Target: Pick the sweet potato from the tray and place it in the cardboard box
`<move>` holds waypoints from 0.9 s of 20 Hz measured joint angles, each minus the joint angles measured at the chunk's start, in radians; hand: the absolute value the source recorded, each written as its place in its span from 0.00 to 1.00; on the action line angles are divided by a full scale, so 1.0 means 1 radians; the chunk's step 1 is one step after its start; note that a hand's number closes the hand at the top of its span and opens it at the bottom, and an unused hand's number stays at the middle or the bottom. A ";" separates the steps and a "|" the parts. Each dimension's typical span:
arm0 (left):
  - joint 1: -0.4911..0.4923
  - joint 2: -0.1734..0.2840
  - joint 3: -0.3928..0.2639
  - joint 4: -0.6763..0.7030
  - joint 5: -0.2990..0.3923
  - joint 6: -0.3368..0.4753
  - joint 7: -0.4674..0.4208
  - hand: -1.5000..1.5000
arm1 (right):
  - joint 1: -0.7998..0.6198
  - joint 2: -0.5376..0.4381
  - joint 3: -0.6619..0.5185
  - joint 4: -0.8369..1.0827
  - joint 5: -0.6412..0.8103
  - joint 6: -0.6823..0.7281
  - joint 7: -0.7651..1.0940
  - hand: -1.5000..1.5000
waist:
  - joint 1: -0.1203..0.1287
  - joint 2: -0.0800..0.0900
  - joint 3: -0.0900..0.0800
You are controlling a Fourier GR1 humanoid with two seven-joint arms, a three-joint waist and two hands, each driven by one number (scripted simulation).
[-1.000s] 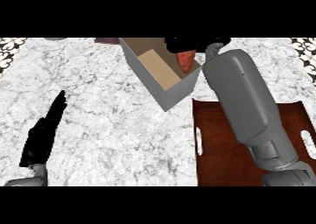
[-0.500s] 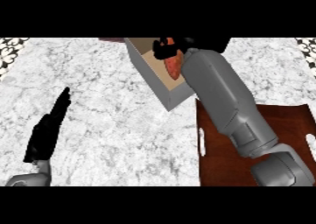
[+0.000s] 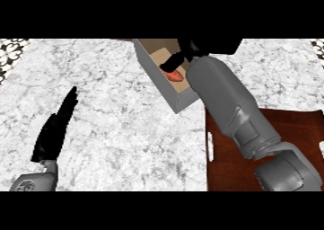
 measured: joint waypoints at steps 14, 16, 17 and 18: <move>0.020 0.007 0.009 -0.016 0.003 -0.003 0.006 0.50 | 0.038 -0.049 -0.304 -0.078 -0.315 -0.170 -0.260 0.00 | -0.016 -0.004 0.002; 0.029 0.001 0.006 -0.022 -0.001 0.003 0.008 0.50 | 0.051 -0.081 -0.343 -0.081 -0.352 -0.163 -0.292 0.00 | -0.022 -0.006 0.002; 0.033 0.006 0.011 -0.034 0.004 -0.001 0.015 0.50 | 0.060 -0.105 -0.361 -0.083 -0.368 -0.159 -0.304 0.00 | -0.025 -0.008 0.002; 0.037 0.010 0.017 -0.032 0.008 -0.003 0.011 0.50 | 0.072 -0.125 -0.376 -0.083 -0.381 -0.158 -0.317 0.00 | -0.029 -0.009 0.002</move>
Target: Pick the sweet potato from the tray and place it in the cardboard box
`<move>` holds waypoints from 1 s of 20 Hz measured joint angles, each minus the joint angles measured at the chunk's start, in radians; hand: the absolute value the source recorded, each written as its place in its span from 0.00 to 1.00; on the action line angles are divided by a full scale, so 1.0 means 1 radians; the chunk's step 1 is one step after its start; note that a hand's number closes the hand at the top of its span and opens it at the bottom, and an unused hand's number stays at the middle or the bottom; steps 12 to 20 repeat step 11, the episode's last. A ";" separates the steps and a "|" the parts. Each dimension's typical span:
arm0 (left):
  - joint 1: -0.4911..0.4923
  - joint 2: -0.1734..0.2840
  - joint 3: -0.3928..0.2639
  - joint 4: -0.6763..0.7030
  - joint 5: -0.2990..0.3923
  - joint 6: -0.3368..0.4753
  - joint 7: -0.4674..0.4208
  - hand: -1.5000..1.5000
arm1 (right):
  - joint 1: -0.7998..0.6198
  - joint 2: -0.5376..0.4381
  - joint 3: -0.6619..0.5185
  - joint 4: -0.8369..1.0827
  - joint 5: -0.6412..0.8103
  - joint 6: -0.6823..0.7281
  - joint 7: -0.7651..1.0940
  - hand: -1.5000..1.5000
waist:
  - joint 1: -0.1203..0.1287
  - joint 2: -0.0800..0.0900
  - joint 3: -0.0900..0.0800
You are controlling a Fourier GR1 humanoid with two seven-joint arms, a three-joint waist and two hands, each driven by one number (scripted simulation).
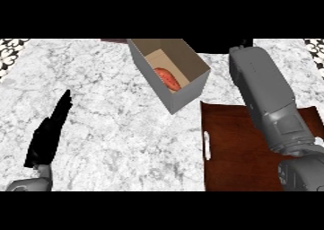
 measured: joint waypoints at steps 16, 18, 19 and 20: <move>0.025 0.001 0.010 -0.006 -0.001 0.002 -0.007 0.50 | 0.112 -0.280 -0.104 0.040 -0.106 0.219 -0.109 0.00 | -0.018 -0.006 0.000; 0.025 0.001 0.010 -0.006 -0.001 0.002 -0.007 0.50 | 0.112 -0.280 -0.104 0.040 -0.106 0.219 -0.109 0.00 | -0.018 -0.006 0.000; 0.025 0.001 0.010 -0.006 -0.001 0.002 -0.007 0.50 | 0.112 -0.280 -0.104 0.040 -0.106 0.219 -0.109 0.00 | -0.018 -0.006 0.000; 0.025 0.001 0.010 -0.006 -0.001 0.002 -0.007 0.50 | 0.112 -0.280 -0.104 0.040 -0.106 0.219 -0.109 0.00 | -0.018 -0.006 0.000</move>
